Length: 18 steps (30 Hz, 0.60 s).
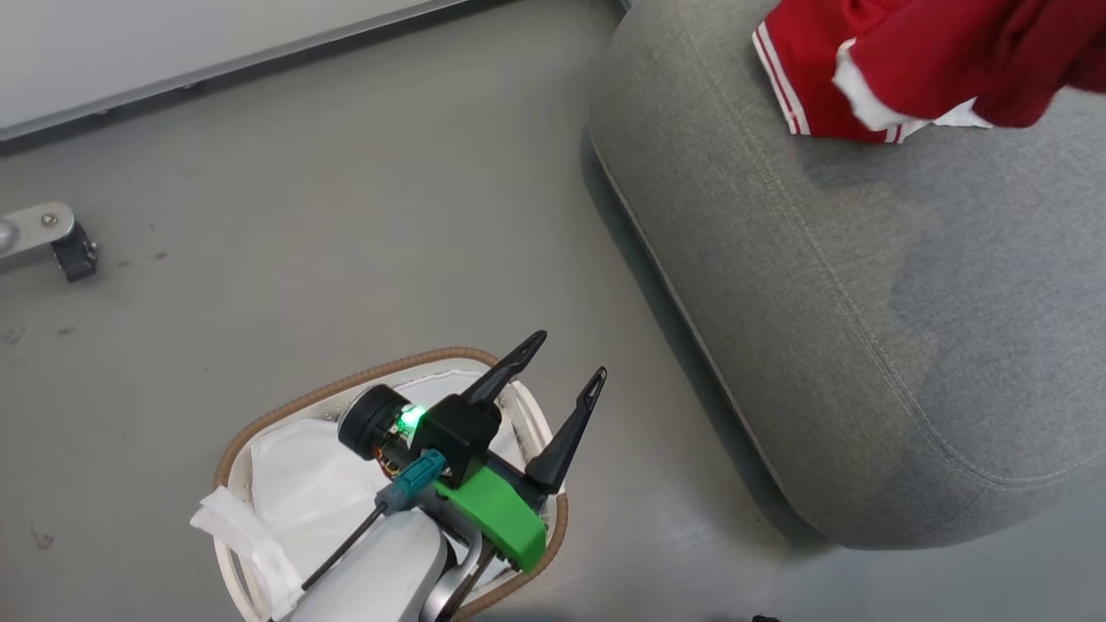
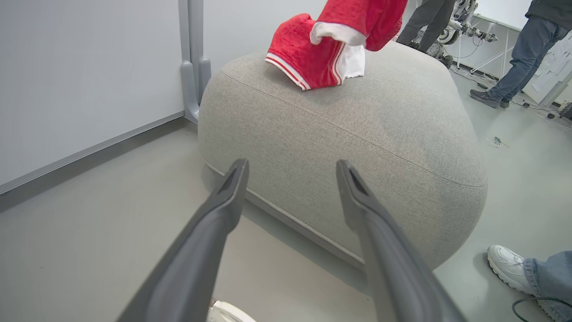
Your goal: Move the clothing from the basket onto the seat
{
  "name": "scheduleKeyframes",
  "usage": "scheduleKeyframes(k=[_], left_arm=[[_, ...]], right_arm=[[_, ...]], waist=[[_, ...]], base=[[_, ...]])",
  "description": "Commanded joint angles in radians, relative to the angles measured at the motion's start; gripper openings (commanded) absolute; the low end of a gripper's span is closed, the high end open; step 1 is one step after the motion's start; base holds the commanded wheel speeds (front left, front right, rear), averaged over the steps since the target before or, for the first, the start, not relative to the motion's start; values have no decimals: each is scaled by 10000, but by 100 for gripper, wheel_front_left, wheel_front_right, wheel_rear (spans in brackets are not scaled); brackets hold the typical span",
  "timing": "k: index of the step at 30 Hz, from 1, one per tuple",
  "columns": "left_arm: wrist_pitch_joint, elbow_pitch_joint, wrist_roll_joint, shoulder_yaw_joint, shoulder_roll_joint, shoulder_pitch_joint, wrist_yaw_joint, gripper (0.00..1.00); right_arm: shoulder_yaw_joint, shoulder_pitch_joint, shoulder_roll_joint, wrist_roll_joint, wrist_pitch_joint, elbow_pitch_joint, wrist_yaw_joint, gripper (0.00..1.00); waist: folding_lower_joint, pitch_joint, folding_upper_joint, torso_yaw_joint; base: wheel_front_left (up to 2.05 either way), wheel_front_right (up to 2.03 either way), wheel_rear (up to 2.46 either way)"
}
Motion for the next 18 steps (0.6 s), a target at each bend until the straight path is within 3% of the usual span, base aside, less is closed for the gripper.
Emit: scheduleKeyframes(k=[1, 9, 18], left_arm=[[-9, -82, 95, 57, 66, -250, -28, 100], [-9, -505, 224, 345, 191, -638, -28, 100], [-9, -596, 474, 662, 485, -355, -28, 100]], right_arm=[[-113, -569, -297, -108, 89, 185, -14, 0], [-138, -2223, -1792, -1154, 368, 1847, -14, 0], [-1357, -1822, -1729, -2006, -21, 3774, -14, 0]], waist=[[-1, 487, -1, 428], [-1, 1526, -1, 1193], [-1, 2236, -1, 1463]], base=[[0, 0, 0], [0, 0, 0], [0, 0, 0]])
